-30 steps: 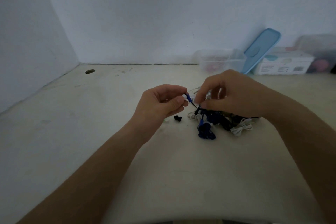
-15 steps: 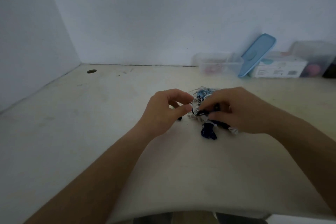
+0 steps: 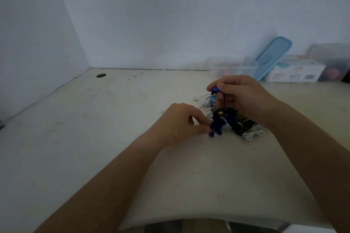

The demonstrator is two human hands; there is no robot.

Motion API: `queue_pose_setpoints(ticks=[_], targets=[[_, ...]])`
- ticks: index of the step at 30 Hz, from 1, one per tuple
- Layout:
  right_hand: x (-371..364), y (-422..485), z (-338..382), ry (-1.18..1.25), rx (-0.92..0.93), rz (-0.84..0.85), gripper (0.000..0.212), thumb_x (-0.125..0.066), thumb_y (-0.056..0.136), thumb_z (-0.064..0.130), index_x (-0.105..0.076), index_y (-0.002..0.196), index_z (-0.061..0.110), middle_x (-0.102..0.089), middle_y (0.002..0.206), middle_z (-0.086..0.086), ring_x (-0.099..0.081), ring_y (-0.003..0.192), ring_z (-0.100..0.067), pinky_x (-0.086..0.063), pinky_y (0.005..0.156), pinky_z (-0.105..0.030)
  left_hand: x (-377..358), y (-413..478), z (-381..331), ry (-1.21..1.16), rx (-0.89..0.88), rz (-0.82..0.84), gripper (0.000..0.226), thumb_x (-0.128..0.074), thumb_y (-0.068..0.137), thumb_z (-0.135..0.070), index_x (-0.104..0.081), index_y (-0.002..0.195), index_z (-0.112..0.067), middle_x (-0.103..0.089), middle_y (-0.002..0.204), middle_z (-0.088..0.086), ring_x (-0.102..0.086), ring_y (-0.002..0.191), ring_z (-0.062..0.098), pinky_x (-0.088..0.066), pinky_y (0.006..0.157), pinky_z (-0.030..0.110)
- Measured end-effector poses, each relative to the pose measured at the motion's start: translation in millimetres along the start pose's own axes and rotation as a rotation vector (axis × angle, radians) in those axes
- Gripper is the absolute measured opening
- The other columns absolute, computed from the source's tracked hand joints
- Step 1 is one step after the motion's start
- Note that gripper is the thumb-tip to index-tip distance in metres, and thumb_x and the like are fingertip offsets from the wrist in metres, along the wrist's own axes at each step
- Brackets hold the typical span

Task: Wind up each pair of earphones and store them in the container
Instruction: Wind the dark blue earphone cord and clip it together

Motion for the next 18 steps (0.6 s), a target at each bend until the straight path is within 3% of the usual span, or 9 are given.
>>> queue_pose_setpoints(ticks=[4,7,10,12,18], targets=[[-15,13,-4,-0.101,0.018,0.034,0.026,-0.049,0.103,0.013,-0.074,0.098,0.012,-0.064,0.069,0.001,-0.045,0.053,-0.013,-0.043,0.056,-0.027,44,-3,17,-0.004,0.06,-0.134,0.007,-0.075,0.085,-0.027,-0.075,0.082,-0.033,-0.072,0.081,-0.021,-0.063,0.07,0.005,-0.047,0.064,0.012],[-24,18,0,-0.162,0.042,0.07,0.027,-0.046,0.105,0.014,-0.073,0.099,0.011,-0.063,0.068,-0.001,-0.04,0.05,-0.013,-0.038,0.051,-0.024,52,-10,31,0.041,0.123,-0.002,0.013,-0.077,0.084,-0.021,-0.076,0.086,-0.033,-0.072,0.079,-0.018,-0.066,0.068,0.007,-0.054,0.068,0.019],[-29,19,-2,-0.175,0.017,0.101,0.028,-0.045,0.105,0.016,-0.071,0.098,0.009,-0.056,0.063,0.0,-0.038,0.048,-0.01,-0.035,0.049,-0.023,41,-15,36,0.11,0.17,0.147,0.017,-0.08,0.081,-0.021,-0.075,0.084,-0.037,-0.067,0.071,-0.024,-0.06,0.059,-0.001,-0.045,0.058,0.011],[-30,18,-6,-0.18,0.0,0.119,0.027,-0.046,0.105,0.018,-0.071,0.098,0.008,-0.056,0.063,0.001,-0.038,0.049,-0.01,-0.035,0.05,-0.023,33,-15,37,0.156,0.182,0.2,0.017,-0.083,0.078,-0.024,-0.075,0.084,-0.038,-0.067,0.075,-0.019,-0.056,0.061,-0.004,-0.042,0.061,0.012],[-30,9,-7,-0.148,0.061,0.166,0.016,-0.061,0.096,0.02,-0.072,0.099,0.009,-0.073,0.077,-0.003,-0.047,0.056,-0.015,-0.044,0.054,-0.021,14,-12,36,0.272,0.201,0.323,0.018,-0.082,0.079,-0.026,-0.076,0.094,-0.035,-0.065,0.084,-0.015,-0.056,0.069,0.001,-0.044,0.066,0.015]])
Point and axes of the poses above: each hand's wrist, its own y-axis towards the middle knuckle, its own x-axis out of the back of the hand, z = x × y, the point moved 8 cm from there along y, towards the middle knuckle
